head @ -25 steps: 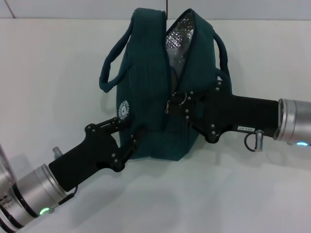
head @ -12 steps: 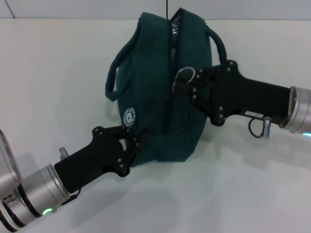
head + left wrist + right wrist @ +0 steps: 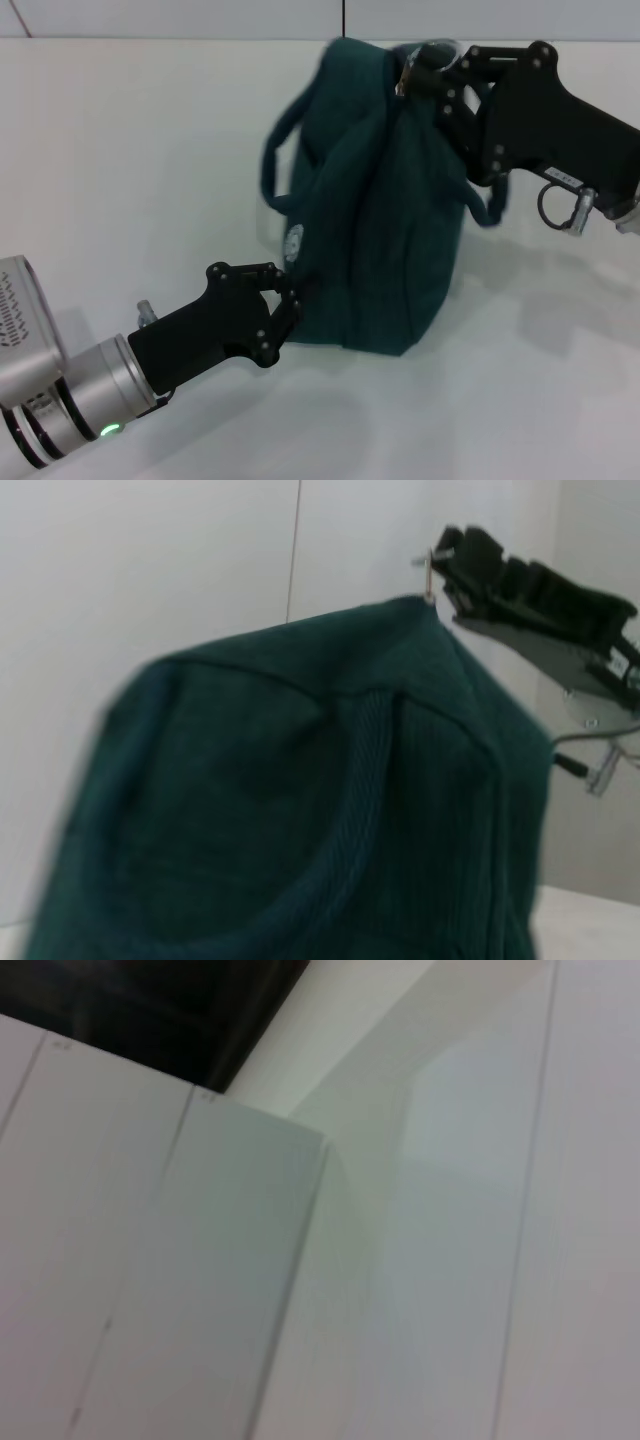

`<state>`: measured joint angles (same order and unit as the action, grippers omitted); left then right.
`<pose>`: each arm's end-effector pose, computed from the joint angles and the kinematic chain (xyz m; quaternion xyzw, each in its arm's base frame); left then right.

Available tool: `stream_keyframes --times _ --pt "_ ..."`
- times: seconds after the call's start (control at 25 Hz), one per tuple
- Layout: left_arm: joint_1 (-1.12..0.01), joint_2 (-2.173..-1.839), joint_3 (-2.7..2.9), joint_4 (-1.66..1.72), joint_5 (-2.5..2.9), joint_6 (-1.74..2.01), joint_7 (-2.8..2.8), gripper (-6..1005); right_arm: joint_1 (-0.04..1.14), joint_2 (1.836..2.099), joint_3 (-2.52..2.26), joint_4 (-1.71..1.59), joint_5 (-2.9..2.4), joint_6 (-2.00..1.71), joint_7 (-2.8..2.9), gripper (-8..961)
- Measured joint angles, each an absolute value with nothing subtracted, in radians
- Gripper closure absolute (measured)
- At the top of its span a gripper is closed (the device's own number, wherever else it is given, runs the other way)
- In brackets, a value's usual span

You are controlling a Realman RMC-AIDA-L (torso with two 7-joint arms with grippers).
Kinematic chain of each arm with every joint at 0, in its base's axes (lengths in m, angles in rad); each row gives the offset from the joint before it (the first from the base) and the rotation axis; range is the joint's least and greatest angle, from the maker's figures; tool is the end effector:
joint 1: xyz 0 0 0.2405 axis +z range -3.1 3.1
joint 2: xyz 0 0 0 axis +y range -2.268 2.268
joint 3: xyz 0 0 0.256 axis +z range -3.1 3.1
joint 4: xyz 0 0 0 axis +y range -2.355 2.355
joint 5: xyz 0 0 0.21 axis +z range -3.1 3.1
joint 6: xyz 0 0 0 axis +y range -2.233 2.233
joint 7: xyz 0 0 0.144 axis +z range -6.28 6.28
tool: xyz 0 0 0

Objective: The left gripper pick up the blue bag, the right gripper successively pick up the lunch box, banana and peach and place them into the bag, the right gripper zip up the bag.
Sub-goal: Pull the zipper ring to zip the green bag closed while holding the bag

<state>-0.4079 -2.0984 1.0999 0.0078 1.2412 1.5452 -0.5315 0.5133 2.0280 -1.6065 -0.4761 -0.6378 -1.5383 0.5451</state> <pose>-0.2847 0.2372 -0.0817 -0.8841 -0.1576 -0.3739 0.2318 0.1749 0.3259 -0.0166 -0.8343 -0.0870 0.4839 0.2493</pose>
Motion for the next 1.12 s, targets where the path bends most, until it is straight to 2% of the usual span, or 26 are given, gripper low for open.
stream_keyframes --times 0.8,1.04,1.12 --pt "-0.369 -2.101 1.088 0.008 1.112 1.638 -0.528 932 0.509 2.028 -1.706 -0.434 -0.515 -1.52 0.427 886" --pt "-0.385 -2.101 1.087 0.008 1.111 1.652 -0.528 816 0.515 2.028 -1.739 -0.431 -0.495 -1.515 0.429 887" --pt "-0.391 -2.102 1.088 0.008 1.106 1.657 -0.53 738 0.516 2.028 -1.754 -0.43 -0.478 -1.514 0.427 887"
